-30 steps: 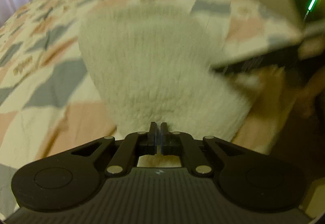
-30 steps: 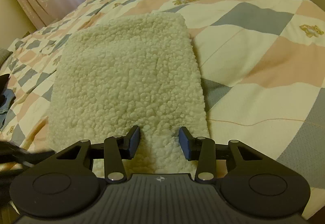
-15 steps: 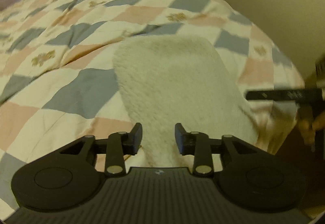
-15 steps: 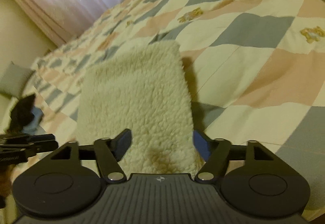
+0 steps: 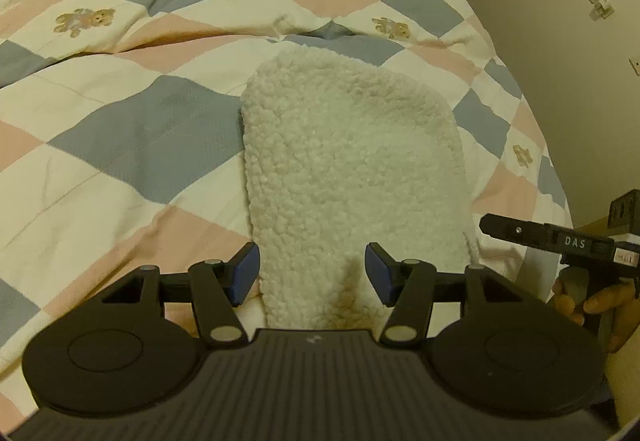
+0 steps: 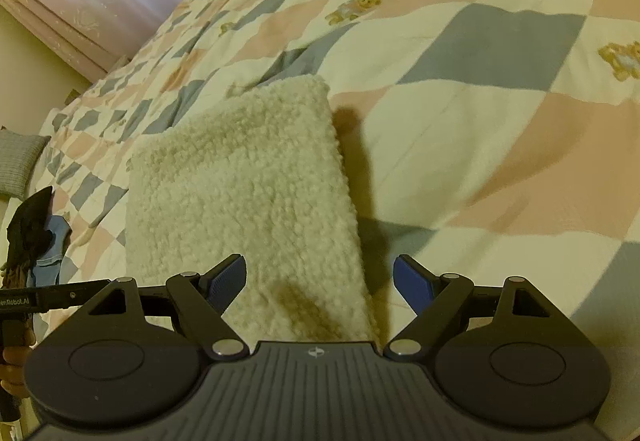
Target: Fold clothes
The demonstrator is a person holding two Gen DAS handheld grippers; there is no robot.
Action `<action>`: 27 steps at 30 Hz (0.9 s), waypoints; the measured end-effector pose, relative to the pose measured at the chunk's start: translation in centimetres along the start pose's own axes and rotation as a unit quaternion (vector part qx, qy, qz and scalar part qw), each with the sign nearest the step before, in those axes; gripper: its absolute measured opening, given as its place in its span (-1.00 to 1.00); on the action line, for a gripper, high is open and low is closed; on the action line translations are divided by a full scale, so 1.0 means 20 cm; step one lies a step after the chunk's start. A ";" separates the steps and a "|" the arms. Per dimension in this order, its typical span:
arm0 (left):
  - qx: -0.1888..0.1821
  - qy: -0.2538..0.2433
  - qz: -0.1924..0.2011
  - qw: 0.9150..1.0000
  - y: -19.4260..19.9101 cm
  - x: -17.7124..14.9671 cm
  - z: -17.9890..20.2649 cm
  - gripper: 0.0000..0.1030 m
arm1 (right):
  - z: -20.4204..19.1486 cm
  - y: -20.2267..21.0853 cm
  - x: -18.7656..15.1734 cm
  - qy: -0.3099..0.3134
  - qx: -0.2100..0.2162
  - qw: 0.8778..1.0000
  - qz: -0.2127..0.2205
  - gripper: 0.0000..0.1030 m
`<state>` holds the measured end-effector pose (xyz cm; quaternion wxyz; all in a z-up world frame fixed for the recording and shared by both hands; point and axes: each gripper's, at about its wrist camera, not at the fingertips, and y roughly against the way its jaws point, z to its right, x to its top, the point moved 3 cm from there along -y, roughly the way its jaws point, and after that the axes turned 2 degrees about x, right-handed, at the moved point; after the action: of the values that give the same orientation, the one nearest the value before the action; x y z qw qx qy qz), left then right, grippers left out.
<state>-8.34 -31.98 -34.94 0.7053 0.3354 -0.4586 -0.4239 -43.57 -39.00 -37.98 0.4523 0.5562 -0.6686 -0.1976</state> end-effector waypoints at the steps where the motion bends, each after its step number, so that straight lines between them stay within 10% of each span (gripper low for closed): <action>1: 0.000 0.000 -0.002 1.000 -0.01 0.01 -0.01 0.03 | -0.01 0.00 0.01 0.000 -0.001 1.000 0.000 0.62; 12: -0.014 0.007 -0.014 1.000 -0.05 0.06 -0.10 0.03 | -0.05 -0.06 0.04 0.004 0.008 1.000 -0.010 0.69; 27: -0.135 0.111 -0.039 0.984 -0.16 0.03 -0.33 0.19 | 0.08 -0.03 0.01 -0.074 0.071 0.995 -0.017 0.89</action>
<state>-2.87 -33.27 -39.78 0.7735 0.2998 -0.3025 -0.4693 -44.49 -39.77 -39.23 0.3574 0.5819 -0.7030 -0.1986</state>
